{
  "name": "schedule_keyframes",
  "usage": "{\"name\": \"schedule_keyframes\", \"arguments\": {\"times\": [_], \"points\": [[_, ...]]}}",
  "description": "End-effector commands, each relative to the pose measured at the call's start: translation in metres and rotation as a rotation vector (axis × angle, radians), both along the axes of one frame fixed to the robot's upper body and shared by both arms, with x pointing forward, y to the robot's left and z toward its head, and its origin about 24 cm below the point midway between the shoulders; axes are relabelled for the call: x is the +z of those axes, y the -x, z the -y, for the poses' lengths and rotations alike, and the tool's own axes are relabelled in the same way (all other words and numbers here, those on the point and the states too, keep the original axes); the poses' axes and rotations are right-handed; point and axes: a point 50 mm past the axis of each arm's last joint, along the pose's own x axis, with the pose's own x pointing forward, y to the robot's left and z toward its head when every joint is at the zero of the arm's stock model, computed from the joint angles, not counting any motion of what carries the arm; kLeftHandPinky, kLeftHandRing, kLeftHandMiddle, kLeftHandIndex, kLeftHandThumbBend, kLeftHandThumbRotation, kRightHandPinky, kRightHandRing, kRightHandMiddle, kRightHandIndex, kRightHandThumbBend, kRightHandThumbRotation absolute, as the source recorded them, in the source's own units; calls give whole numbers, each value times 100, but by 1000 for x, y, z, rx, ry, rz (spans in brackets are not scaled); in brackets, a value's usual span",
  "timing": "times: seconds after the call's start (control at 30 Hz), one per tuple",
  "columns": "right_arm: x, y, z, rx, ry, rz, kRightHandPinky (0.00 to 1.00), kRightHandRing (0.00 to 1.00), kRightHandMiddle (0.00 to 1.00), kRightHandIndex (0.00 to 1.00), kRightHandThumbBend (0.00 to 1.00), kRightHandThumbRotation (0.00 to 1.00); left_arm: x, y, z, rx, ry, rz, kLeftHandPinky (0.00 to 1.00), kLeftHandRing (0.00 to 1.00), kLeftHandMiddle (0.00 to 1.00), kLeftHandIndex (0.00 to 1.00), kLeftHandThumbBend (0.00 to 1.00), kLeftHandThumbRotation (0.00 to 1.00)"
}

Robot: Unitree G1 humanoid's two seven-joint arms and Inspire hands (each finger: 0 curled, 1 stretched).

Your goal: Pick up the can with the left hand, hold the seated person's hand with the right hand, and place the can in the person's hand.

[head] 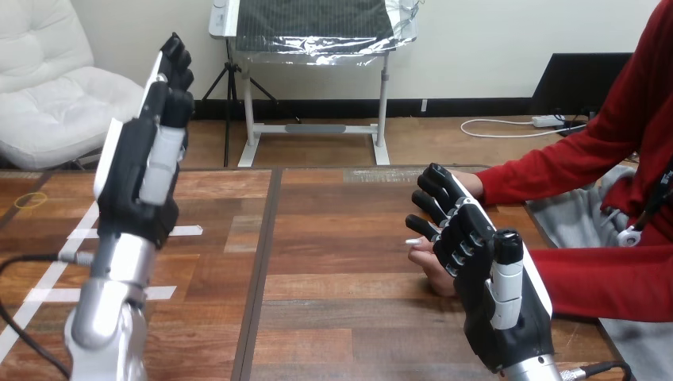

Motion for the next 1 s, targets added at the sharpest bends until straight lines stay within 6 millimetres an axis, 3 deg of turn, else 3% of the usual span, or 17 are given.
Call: {"name": "schedule_keyframes", "arguments": {"times": [0.0, 0.17, 0.23, 0.5, 0.97], "points": [[18, -14, -1, 1, 0, 88, 89, 94, 94, 93, 92, 100, 23, -24, -4, -3, -26, 65, 100, 100, 100, 99, 71, 90], [19, -15, -1, -1, 1, 90, 88, 94, 94, 92, 92, 100, 25, -35, -9, 17, -52, 51, 100, 100, 100, 100, 65, 91], [19, -15, -1, -2, -3, 89, 88, 94, 94, 92, 93, 100, 26, -46, -15, 47, -72, 20, 100, 100, 100, 100, 53, 93], [20, -15, 0, -9, -3, 93, 88, 94, 94, 92, 93, 100, 28, -63, -26, 88, -114, -51, 100, 100, 100, 100, 38, 93], [21, -15, 2, -18, -4, 99, 87, 93, 93, 92, 93, 100, 33, -80, -41, 133, -156, -147, 100, 100, 100, 100, 37, 93]]}}
